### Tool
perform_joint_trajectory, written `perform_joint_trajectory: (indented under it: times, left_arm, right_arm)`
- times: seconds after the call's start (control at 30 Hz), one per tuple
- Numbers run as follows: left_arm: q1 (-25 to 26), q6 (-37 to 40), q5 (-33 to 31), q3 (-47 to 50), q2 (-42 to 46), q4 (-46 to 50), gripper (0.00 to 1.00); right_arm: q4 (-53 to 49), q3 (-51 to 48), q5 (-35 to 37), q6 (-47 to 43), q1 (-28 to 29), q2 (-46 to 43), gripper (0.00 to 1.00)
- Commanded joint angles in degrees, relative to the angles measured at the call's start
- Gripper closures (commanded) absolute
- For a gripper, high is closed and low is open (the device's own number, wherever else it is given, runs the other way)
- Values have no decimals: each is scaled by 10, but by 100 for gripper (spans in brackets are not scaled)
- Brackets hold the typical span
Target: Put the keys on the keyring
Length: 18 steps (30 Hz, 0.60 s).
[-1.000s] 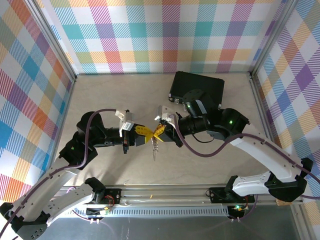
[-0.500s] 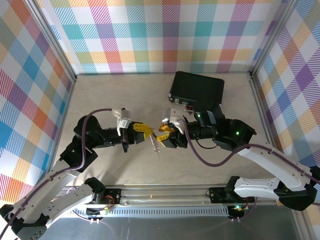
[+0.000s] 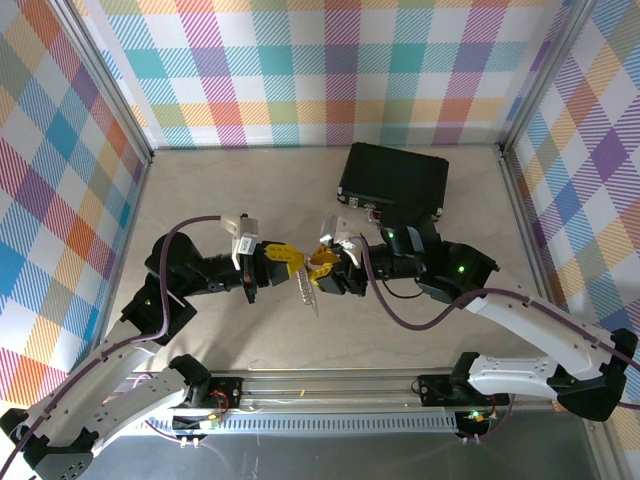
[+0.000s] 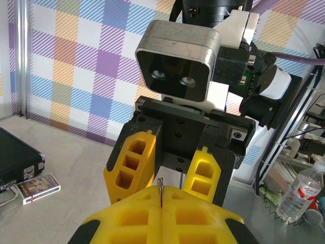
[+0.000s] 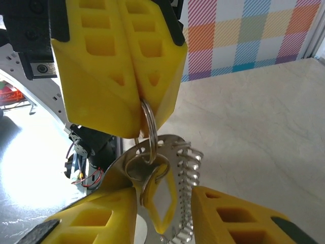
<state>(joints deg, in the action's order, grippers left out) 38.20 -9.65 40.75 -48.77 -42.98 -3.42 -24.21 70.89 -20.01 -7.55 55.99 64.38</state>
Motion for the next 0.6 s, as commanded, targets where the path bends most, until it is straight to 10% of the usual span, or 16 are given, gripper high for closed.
perform_joint_trajectory:
  times: [0.0, 0.57]
  left_arm:
    - [4, -8, -4, 9, 9, -37, 100]
    - [4, -5, -9, 13, 16, -33, 100]
  right_arm:
    - [41, -5, -23, 15, 3, 11, 70]
    - [50, -7, -12, 15, 4, 16, 100]
